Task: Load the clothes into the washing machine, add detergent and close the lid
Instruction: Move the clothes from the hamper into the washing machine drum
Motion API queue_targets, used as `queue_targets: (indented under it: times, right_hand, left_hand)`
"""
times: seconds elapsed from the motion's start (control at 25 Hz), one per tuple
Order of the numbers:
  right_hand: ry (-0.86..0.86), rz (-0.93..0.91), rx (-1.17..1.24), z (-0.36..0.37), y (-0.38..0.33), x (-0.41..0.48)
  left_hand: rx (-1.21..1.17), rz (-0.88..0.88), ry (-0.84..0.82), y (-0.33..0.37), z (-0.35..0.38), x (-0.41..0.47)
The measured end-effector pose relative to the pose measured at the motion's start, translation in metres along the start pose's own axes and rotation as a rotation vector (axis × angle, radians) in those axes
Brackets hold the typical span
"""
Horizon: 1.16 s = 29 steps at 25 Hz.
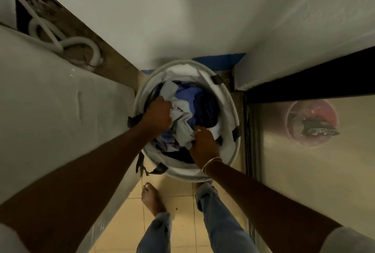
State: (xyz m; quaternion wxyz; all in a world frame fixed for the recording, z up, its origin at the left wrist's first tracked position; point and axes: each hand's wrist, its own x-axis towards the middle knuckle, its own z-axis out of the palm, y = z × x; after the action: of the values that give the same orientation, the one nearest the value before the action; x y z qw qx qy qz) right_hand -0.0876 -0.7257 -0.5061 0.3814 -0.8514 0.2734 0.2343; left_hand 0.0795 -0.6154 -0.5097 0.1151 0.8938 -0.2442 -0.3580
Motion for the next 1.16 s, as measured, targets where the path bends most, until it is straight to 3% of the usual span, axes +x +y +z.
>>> queue_targets:
  times: [0.12,0.32,0.48,0.6,0.76,0.92,1.16]
  right_hand:
    - [0.176,0.071,0.257,-0.024,-0.033,-0.028]
    - [0.36,-0.005,0.513,-0.083,-0.138,-0.09]
    - [0.522,-0.219,0.621,-0.115,-0.221,-0.153]
    - [0.579,-0.355,0.663,-0.126,-0.288,-0.207]
    - [0.562,-0.661,0.804,-0.127,-0.38,-0.275]
    - [0.603,-1.005,0.678,-0.098,-0.474,-0.338]
    - [0.275,-1.22,0.625,-0.02,-0.601,-0.393]
  left_hand:
    - [-0.16,-0.05,0.089,0.044,-0.052,-0.048]
    - [-0.524,-0.075,0.227,0.073,-0.131,-0.129]
    - [-0.624,-0.132,0.358,0.088,-0.211,-0.206]
    - [-0.647,-0.067,0.471,0.083,-0.27,-0.273]
    - [-0.649,0.037,0.698,0.056,-0.344,-0.381]
    - [-0.838,0.033,0.931,-0.003,-0.395,-0.492]
    - [-1.052,-0.154,1.342,-0.118,-0.418,-0.614]
